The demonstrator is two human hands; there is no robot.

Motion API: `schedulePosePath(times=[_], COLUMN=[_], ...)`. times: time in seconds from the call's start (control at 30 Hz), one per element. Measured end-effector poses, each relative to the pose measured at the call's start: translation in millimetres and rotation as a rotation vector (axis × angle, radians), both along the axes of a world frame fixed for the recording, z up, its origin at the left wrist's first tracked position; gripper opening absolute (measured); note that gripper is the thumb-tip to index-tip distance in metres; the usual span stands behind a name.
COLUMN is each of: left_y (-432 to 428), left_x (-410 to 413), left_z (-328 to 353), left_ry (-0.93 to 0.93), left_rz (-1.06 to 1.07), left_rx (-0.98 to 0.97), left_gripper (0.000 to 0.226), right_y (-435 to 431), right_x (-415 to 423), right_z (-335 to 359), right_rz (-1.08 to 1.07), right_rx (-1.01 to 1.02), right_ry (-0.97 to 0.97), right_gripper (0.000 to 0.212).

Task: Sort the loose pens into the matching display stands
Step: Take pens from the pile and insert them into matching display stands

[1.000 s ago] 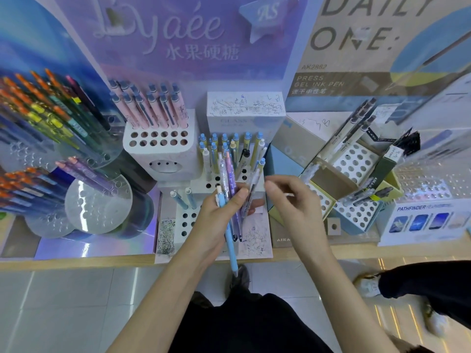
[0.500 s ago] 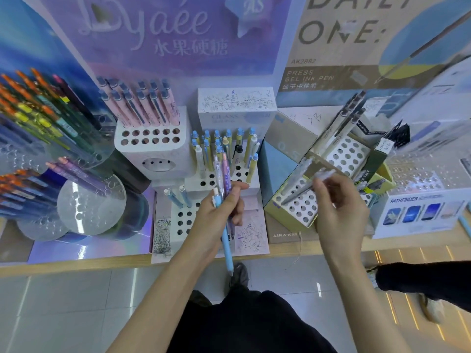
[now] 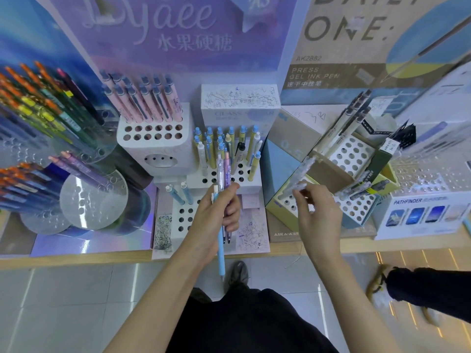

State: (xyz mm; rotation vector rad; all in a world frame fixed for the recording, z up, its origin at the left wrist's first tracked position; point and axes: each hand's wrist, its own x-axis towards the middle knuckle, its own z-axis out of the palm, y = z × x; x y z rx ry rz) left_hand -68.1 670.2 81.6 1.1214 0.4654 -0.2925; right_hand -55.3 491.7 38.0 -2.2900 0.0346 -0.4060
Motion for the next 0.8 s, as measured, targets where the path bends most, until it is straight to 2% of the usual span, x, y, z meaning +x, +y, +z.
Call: schedulePosePath(times=[0.03,0.1,0.17,0.3,0.43,0.5,0.57,0.6,0.63,0.73,0.8], left_y=[0.1,1.1,1.4,1.1,1.1,2.6,5.3,6.7,8.0,12.7,17.2], left_x=[-0.2,-1.2,-2.4,-5.5,-9.9,-10.8,-11.4,-11.8,-12.3,-13.7,-15.2], left_z=[0.9,1.6,2.2,2.6,2.6,2.5,3.1,3.4,3.8,5.6,5.3], left_ry=[0.007,-0.009,-0.033,-0.055,-0.096,-0.116,-0.128,-0.133,-0.135,-0.129,-0.112], left_rz=[0.005,-0.003,-0.015,-0.036,-0.071,-0.086,-0.103,-0.11,-0.116,-0.121,-0.112], left_rx=[-0.017,-0.028,-0.035,-0.049,-0.08,-0.043,0.01,0.027,0.038,0.032,0.017], left_gripper=[0.008,0.021,0.023,0.011,0.014,0.022,0.023,0.022,0.021,0.023,0.023], right_y=[2.7,8.3,13.1,20.4,20.4,23.0,27.1,30.0,34.2,55.5,67.7], right_x=[1.1,5.0,9.4,8.4,9.2,3.3,-8.0,-13.1,-16.3,-11.5,-4.6], right_z=[-1.3,-3.4,-2.3,2.0,4.6,9.2,17.9,24.3,33.5,62.2,69.0], right_rz=[0.02,0.011,-0.047,-0.173,-0.176,-0.17,-0.118,-0.059,0.012,0.25,0.316], right_rx=[-0.04,-0.076,-0.01,0.2,0.179,0.123,0.043,0.067,0.163,0.66,0.842], right_ry=[0.001,0.013,0.068,0.153,0.172,0.124,-0.025,-0.049,0.009,0.457,0.603], right_gripper=[0.004,0.003,0.006,0.008,0.012,0.015,0.019,0.019,0.018,0.015,0.012])
